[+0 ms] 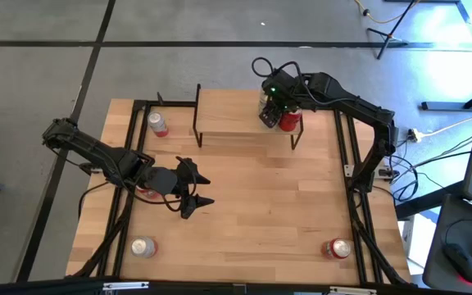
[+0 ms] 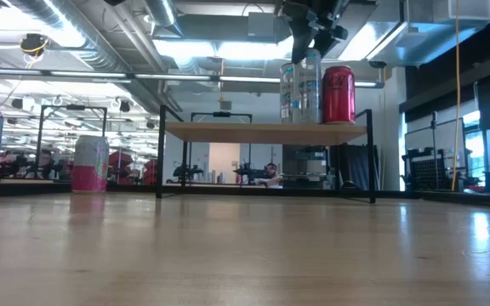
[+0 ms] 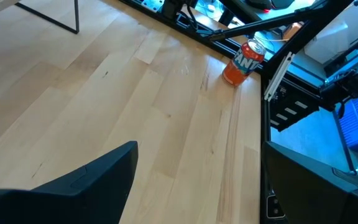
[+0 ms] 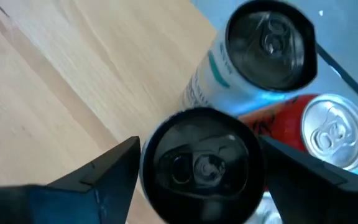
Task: Place canned beverage on shelf
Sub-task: Put the white and blue soda can aligned with the other white and blue soda can on the shelf, then put the top pink and white soda can on the shelf
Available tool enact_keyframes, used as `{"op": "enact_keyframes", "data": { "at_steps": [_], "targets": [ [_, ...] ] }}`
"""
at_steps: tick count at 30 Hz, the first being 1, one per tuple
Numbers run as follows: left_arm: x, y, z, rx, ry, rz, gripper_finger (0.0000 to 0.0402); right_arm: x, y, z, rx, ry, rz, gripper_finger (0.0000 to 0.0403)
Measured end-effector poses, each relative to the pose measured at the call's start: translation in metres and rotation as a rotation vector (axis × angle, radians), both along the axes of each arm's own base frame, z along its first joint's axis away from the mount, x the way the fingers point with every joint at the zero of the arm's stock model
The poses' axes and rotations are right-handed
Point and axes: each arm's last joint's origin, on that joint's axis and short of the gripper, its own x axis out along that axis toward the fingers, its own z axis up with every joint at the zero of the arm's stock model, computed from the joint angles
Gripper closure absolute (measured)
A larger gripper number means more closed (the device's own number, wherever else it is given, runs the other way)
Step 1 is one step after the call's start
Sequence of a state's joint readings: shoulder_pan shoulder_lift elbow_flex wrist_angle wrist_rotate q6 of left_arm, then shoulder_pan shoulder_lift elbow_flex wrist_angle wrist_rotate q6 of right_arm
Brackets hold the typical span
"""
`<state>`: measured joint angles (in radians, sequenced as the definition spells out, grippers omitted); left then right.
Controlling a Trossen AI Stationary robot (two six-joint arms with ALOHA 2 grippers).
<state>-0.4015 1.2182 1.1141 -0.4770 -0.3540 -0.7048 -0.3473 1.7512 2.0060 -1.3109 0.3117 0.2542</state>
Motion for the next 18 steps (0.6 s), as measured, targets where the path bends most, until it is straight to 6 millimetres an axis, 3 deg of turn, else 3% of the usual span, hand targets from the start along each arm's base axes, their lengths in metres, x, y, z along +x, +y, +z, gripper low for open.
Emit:
{"op": "enact_keyframes", "data": {
  "at_steps": [8, 18],
  "targets": [
    [0.0, 0.0, 0.0, 0.001, 0.0, 0.0, 0.0063, 0.002, -0.001, 0.007, -0.034, -0.033, 0.015, 0.0096],
    [0.001, 0.001, 0.001, 0.052, -0.012, -0.024, 0.0063, -0.01, 0.011, 0.058, -0.035, -0.228, 0.069, 0.0096]
  ]
}}
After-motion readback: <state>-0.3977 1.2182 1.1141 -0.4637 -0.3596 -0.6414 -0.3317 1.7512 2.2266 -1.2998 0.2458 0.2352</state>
